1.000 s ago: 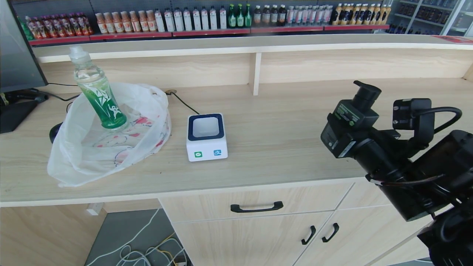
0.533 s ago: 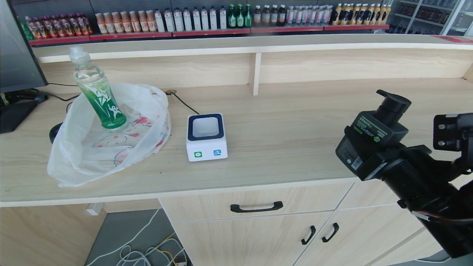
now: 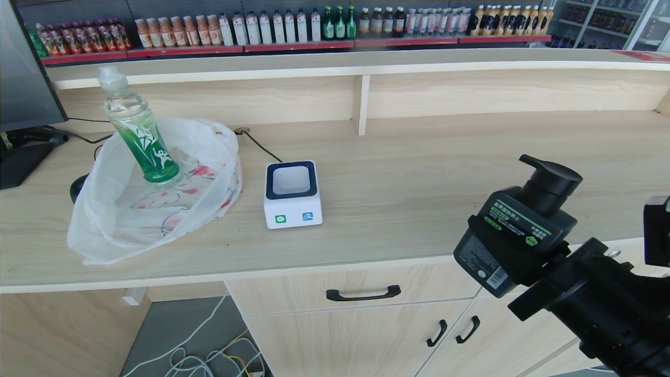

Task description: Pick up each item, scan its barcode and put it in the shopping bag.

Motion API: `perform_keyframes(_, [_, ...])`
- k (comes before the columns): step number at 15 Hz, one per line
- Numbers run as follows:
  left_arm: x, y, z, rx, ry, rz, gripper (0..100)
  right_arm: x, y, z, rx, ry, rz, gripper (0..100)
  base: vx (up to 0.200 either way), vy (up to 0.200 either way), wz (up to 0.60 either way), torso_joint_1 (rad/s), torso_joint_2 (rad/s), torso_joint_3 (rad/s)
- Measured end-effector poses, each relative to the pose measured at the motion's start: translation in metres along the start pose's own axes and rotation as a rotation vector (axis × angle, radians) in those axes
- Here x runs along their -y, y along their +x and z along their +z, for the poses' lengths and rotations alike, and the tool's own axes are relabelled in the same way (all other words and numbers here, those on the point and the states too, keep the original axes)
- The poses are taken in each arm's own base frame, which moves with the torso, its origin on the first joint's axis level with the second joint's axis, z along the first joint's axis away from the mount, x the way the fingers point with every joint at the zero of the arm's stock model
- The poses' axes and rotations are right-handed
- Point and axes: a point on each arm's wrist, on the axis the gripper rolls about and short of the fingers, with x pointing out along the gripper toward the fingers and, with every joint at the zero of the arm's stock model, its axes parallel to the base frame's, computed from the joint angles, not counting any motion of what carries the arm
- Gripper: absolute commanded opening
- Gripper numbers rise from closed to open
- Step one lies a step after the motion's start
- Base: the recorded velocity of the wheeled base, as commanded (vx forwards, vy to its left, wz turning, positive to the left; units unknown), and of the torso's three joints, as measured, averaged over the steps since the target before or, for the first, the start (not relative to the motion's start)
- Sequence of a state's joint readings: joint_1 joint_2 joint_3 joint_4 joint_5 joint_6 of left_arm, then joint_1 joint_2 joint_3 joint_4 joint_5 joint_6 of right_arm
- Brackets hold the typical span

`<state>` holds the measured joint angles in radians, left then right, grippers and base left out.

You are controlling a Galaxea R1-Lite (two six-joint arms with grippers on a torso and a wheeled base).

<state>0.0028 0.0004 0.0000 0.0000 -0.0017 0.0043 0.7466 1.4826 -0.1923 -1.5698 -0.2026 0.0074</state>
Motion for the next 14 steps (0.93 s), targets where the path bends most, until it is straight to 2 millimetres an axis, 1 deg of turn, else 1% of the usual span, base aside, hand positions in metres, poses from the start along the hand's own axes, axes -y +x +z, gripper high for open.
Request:
perform_keyframes(4, [0.0, 0.0, 0.0, 0.0, 0.0, 0.0, 100, -0.003, 0.001, 0.003, 0.01, 0.096, 0.09, 0, 0.0, 0.0, 0.0, 0.0, 0.0, 0.0])
perform_keyframes(9, [0.0, 0.0, 0.0, 0.0, 0.0, 0.0, 100, -0.008, 0.011, 0.016, 0.057, 0.278, 0.18, 0, 0.0, 0.0, 0.0, 0.0, 0.0, 0.0])
perform_keyframes(14, [0.0, 0.0, 0.0, 0.0, 0.0, 0.0, 100, -0.012, 0.02, 0.027, 0.097, 0.344, 0.286, 0, 0.0, 0.0, 0.0, 0.0, 0.0, 0.0])
